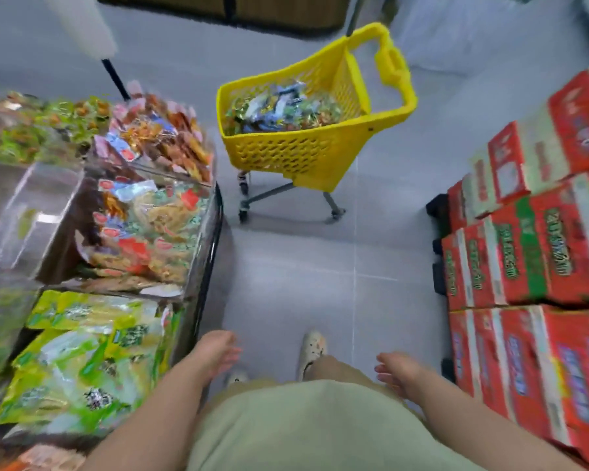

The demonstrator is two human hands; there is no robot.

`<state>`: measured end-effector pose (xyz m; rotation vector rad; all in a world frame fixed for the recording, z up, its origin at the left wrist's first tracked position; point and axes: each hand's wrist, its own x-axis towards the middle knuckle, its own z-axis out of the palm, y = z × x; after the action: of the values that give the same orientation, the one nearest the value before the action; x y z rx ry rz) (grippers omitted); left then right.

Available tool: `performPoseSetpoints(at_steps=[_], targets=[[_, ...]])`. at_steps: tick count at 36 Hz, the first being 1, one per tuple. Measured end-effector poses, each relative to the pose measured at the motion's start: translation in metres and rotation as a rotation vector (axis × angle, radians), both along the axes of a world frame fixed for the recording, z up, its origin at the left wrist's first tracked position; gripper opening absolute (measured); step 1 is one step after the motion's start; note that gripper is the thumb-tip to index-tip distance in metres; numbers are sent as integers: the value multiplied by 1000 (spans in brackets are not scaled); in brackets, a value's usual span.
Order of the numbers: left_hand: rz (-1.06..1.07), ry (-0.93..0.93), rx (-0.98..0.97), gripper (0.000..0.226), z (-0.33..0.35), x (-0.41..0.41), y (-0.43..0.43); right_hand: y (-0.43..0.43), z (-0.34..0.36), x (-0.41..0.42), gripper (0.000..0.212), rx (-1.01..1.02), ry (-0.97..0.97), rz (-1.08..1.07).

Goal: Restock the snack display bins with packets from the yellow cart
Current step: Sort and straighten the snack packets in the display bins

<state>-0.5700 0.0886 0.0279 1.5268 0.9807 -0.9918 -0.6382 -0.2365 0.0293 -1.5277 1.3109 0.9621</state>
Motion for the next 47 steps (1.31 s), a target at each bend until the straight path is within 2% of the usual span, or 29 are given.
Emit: performPoseSetpoints(at_steps=[5,9,13,21,26,30,34,37,40,45,47], targets=[[-72,-36,78,15,-14,35,-32,-49,-2,43,15,8,-46,-82],[-151,-102,107,13,-16,69,-53,-84,5,101,11,-4,-156,-88],[-190,-166,134,20,-10,106,-64,-97,18,151,11,-30,-239,-94],[-194,-133,115,8,-13,200,-60,-70,2,206,14,14,-181,-83],[-211,-92,143,17,-15,287,-42,-43,-14,224,18,16,-104,-45],[-282,-80,179,16,-11,353,-28,-26,-9,257,23,-32,-58,-13],[-298,-99,137,14,-9,400,-24,-21,-1,308,25,-58,-127,-4],[-284,-62,114,15,-12,420,-23,-22,7,351,14,-25,-189,-125],[-262,-4,97,17,-21,432,-21,-26,9,398,5,-36,-234,-123],[-266,-15,164,16,-34,456,-22,-25,5,474,18,8,-266,-64],[-243,-38,183,18,-36,472,-25,-25,3,506,16,30,-284,-37]])
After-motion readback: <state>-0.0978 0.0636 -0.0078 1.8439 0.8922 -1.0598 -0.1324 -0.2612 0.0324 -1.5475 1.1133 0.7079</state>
